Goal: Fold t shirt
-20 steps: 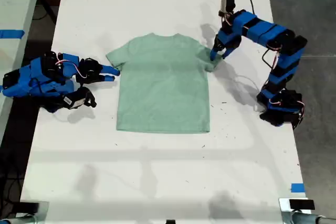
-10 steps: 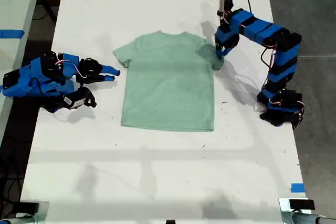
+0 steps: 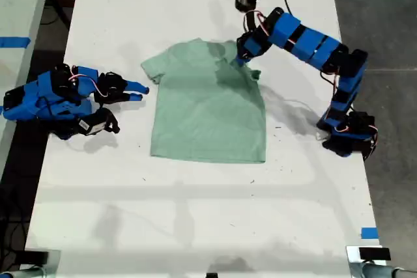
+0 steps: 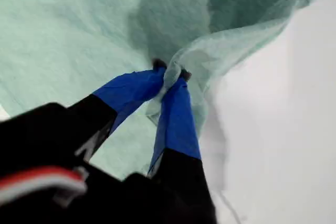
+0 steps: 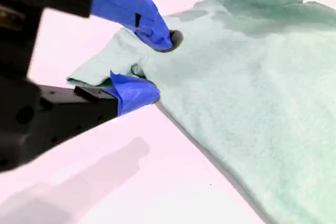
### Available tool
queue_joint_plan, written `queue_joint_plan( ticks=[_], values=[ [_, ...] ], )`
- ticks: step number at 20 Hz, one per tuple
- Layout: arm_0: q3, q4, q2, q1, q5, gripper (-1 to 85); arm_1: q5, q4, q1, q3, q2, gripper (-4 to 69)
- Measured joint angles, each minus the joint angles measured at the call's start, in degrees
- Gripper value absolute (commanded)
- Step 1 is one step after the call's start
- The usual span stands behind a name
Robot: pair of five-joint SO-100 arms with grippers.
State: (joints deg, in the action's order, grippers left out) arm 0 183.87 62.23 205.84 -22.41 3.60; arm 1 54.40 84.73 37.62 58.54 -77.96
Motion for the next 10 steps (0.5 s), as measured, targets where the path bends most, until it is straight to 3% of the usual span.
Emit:
queue_joint_plan(
  ticks=[6, 7, 8, 9, 10],
  values=[
    [0.0, 0.0, 0.0, 0.0, 0.0, 12.7, -2.2, -13.45, -11.25, 0.0, 8.17, -0.2],
    [0.0, 0.0, 0.0, 0.0, 0.0, 12.7, -2.81, -14.41, -11.78, 0.0, 10.37, 3.0],
    [0.0, 0.0, 0.0, 0.0, 0.0, 12.7, -3.16, -15.12, -11.87, 0.0, 12.83, 14.2],
    [0.0, 0.0, 0.0, 0.0, 0.0, 12.7, -3.34, -15.47, -11.87, 0.0, 14.5, 20.5],
    [0.0, 0.0, 0.0, 0.0, 0.0, 12.7, -3.52, -15.64, -11.95, 0.0, 15.47, 21.3]
  ],
)
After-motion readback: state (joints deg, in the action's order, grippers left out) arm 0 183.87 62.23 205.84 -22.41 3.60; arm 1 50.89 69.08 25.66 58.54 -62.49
